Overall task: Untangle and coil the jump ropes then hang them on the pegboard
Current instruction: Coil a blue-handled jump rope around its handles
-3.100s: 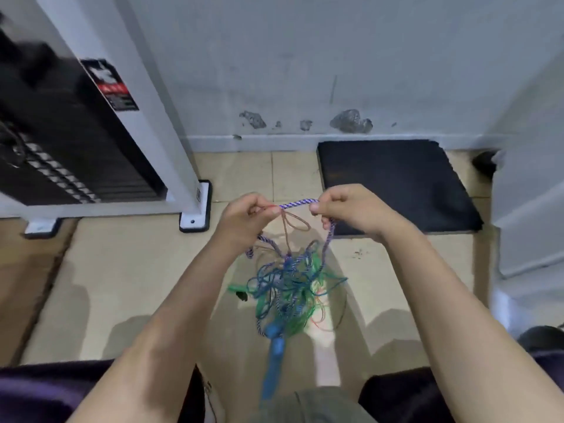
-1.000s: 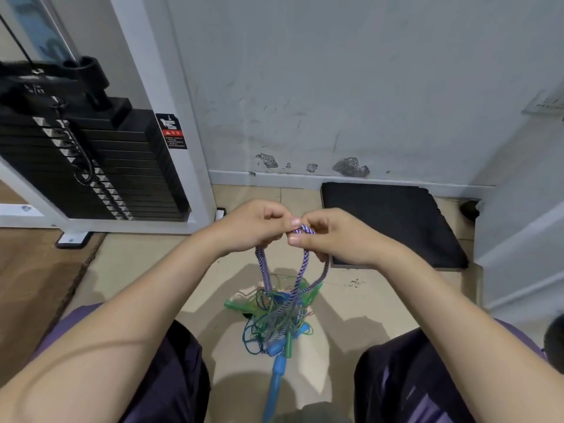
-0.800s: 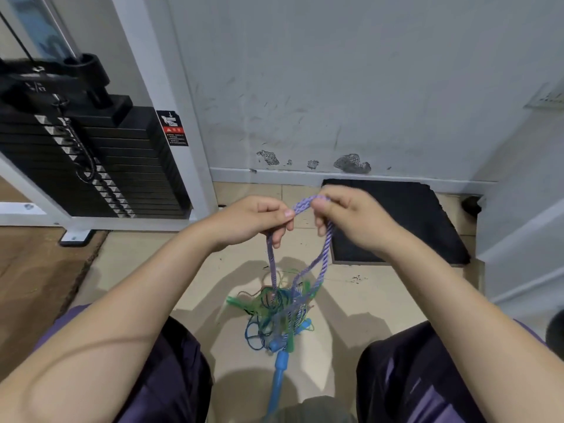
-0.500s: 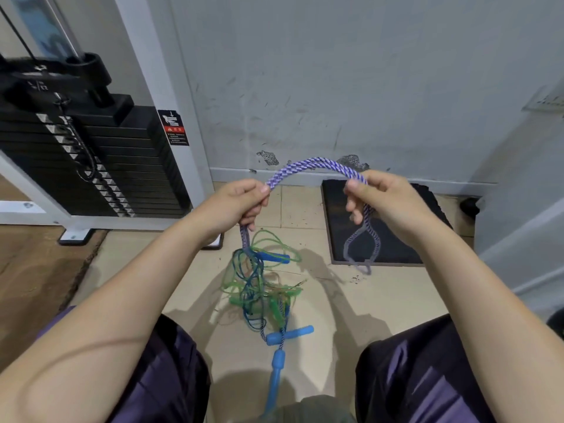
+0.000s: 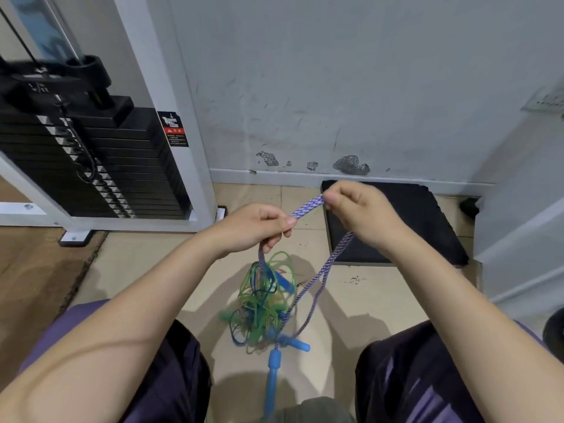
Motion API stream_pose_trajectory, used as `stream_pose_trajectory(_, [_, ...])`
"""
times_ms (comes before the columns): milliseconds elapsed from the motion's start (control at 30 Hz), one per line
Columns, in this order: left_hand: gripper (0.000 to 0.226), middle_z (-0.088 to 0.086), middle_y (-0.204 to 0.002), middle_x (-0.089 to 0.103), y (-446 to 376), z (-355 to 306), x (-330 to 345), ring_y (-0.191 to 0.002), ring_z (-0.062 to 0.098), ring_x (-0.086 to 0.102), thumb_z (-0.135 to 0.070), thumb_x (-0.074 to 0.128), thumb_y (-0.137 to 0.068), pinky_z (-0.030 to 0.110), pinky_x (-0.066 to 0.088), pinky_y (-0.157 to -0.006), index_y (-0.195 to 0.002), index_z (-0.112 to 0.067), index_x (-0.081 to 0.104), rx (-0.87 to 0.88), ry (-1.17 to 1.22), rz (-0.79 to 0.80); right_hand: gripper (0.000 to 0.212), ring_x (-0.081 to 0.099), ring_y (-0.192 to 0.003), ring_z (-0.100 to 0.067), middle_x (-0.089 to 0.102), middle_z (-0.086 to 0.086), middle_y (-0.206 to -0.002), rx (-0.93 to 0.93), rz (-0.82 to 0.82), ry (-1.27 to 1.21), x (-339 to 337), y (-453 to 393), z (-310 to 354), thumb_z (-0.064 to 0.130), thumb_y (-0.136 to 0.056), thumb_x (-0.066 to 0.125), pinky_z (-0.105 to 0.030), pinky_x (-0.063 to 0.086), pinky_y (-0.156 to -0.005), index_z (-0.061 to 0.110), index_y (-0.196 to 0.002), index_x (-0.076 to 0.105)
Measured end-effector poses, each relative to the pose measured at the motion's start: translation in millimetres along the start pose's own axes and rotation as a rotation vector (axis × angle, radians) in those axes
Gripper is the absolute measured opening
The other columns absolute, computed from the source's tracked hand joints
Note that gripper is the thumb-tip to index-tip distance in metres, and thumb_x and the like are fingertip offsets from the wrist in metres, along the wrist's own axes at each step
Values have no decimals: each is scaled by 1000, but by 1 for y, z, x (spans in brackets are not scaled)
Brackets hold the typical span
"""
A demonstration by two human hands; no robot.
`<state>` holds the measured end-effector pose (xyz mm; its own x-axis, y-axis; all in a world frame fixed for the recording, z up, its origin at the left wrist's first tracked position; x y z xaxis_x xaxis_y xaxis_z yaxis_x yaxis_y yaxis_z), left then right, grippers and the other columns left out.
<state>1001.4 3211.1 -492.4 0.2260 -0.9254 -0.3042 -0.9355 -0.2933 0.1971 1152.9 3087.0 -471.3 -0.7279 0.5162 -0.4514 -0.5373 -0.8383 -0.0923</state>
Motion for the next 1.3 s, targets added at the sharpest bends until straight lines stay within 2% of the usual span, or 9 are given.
stream_pose_trajectory(133, [25, -1, -53, 50, 0, 4, -10, -47, 9, 49, -21, 52, -100, 14, 40, -51, -80, -7, 58, 10, -24, -81, 25, 36, -49, -18, 45, -1, -54, 38, -130, -85, -22, 0, -3, 23, -98, 56, -28, 31, -52, 17, -74, 59])
stream_pose_trajectory(300, [23, -9, -47, 38, -5, 9, -6, -43, 8, 30, -21, 55, -99, 21, 28, -46, -80, -10, 59, 87, 126, -148, 19, 39, -46, -18, 53, -2, -57, 109, 149, -101, 0, 7, -4, 27, -89, 69, -25, 34, -45, 9, -88, 62])
stream_pose_trajectory(467, [18, 2, -56, 40, -6, 2, 12, -47, 12, 32, -25, 59, -97, 23, 26, -47, -87, -10, 63, 101, 138, -35, 22, 36, -46, -5, 46, 8, -52, 46, 346, -29, 30, 16, 0, 25, -88, 71, -15, 30, -46, 10, -77, 60])
stream_pose_trajectory(600, [17, 2, -67, 58, -6, 2, 10, -62, 14, 55, -17, 53, -100, 26, 47, -67, -96, -3, 61, 103, 120, 37, 24, 33, -49, -8, 42, 5, -52, -17, 249, -53, 18, 11, 3, 18, -96, 61, -18, 29, -48, 0, -80, 58])
stream_pose_trajectory(700, [13, 3, -84, 70, -8, 15, 8, -80, 11, 63, -16, 56, -98, 22, 48, -81, -96, -5, 62, 22, -26, 101, 27, 36, -50, -16, 44, -3, -53, -45, 101, -114, 3, 9, 3, 16, -99, 56, -21, 32, -48, -3, -79, 54])
stream_pose_trajectory(833, [13, 7, -88, 74, -11, 27, -2, -73, 2, 61, -14, 63, -95, 15, 47, -73, -89, -4, 68, -24, -224, 31, 30, 38, -48, -19, 47, -5, -55, 12, -28, -166, -10, 6, 0, 20, -100, 54, -29, 33, -49, 9, -72, 52])
stream_pose_trajectory(967, [19, 8, -70, 71, -10, 21, -4, -63, 18, 59, -13, 66, -92, 29, 46, -65, -86, 6, 68, 23, -93, -83, 26, 47, -48, -19, 55, -6, -59, 67, 97, -102, -11, 9, 0, 28, -93, 65, -28, 39, -52, 13, -72, 59])
stream_pose_trajectory(1100, [10, -3, -54, 63, -6, 6, 8, -52, 13, 51, -16, 69, -90, 23, 37, -51, -92, -7, 75, 103, -47, -108, 23, 44, -50, -16, 53, 0, -57, 91, 293, -54, 13, 17, -1, 32, -85, 73, -26, 37, -50, 9, -83, 67])
stream_pose_trajectory(1300, [8, 2, -70, 64, -6, 4, 14, -68, 18, 54, -12, 67, -91, 27, 42, -65, -90, -4, 68, 129, -63, -1, 30, 31, -44, -7, 41, 12, -51, 49, 331, -43, 21, 15, 5, 22, -98, 57, -22, 26, -45, 16, -68, 55])
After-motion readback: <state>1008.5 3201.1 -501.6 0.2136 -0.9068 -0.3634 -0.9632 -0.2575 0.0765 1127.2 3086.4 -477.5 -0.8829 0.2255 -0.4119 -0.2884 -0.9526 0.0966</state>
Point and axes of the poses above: each hand's wrist, its own y-axis away from the middle knuckle, its own x-axis out of the palm, z = x × y, the point moved 4 cm from there along -y, towards the middle knuckle
